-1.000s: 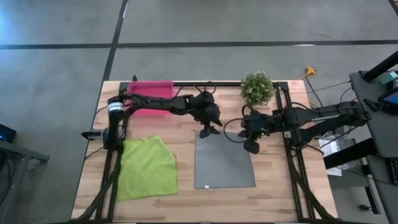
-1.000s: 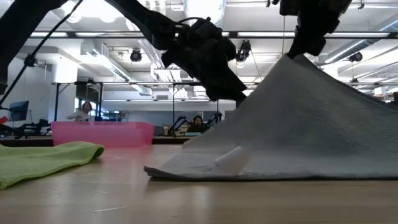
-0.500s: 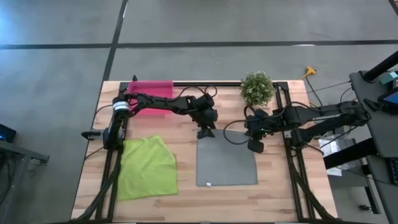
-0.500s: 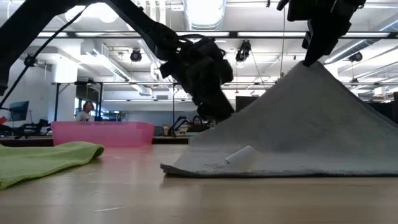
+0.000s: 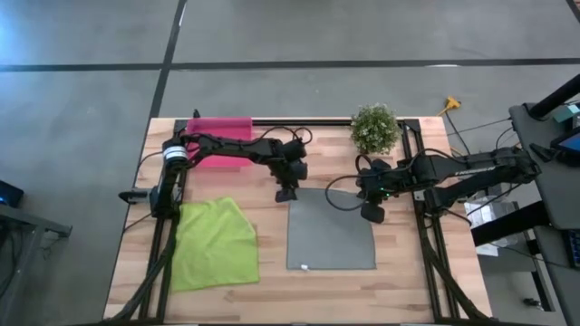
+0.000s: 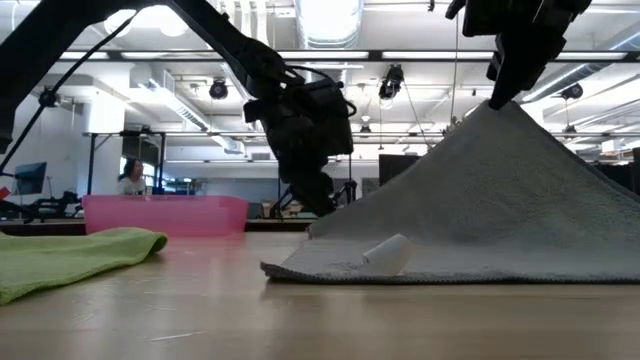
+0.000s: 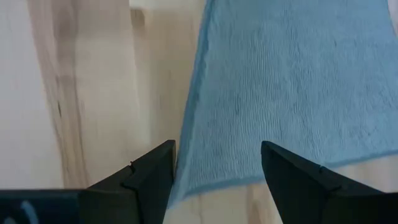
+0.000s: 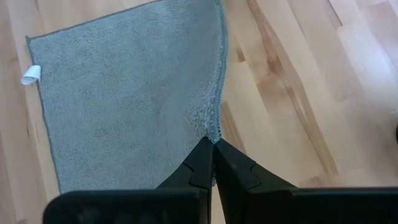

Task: Roll microfiber towels into tight, uniform cylinder then place into a basket
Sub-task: Roll the blue microfiber cloth

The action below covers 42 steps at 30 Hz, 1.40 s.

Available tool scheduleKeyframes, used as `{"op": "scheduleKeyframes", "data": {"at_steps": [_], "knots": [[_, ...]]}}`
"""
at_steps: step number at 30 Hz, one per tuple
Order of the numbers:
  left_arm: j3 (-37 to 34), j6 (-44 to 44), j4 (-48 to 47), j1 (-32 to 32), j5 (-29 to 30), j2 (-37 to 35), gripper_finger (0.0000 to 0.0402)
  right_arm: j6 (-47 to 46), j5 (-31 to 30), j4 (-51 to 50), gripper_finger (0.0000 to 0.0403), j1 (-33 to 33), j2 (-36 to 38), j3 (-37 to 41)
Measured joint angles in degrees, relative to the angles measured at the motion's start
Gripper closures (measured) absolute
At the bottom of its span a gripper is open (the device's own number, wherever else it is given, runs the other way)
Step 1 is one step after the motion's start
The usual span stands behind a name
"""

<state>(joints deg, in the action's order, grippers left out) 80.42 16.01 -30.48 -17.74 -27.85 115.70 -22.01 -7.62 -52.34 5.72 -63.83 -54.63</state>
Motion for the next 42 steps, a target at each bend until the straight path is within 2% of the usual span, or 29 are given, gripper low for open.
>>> {"op": "scheduleKeyframes", "data": {"at_steps": [6, 18, 22, 32, 37, 42], "knots": [[-0.1, 2.6, -4.1, -0.4, 1.8, 0.0, 0.0180, 0.0, 0.0, -0.2, 0.0394, 0.0, 0.0, 0.2], [0.5, 2.5, -3.0, -0.7, 2.9, -0.2, 0.0188, -0.1, 0.0, -0.2, 0.0394, 0.0, 0.0, 0.3], [0.4, 2.4, -3.0, -0.7, 4.1, -0.2, 0.0230, -0.1, 0.0, -0.2, 0.0394, 0.0, 0.0, 0.3], [0.3, 2.2, -3.1, -0.5, 4.3, -0.2, 0.0387, -0.1, 0.0, -0.2, 0.0394, 0.0, 0.0, 0.3], [0.8, 0.5, -5.6, -0.5, 4.7, -0.2, 0.0394, -1.0, -3.4, -2.5, 0.0394, 0.0, 0.0, 0.3], [2.1, 2.3, -11.1, -0.8, 11.3, -2.4, 0.0400, -1.1, -8.8, -5.1, 0.0394, -0.5, 0.0, 0.5]]}}
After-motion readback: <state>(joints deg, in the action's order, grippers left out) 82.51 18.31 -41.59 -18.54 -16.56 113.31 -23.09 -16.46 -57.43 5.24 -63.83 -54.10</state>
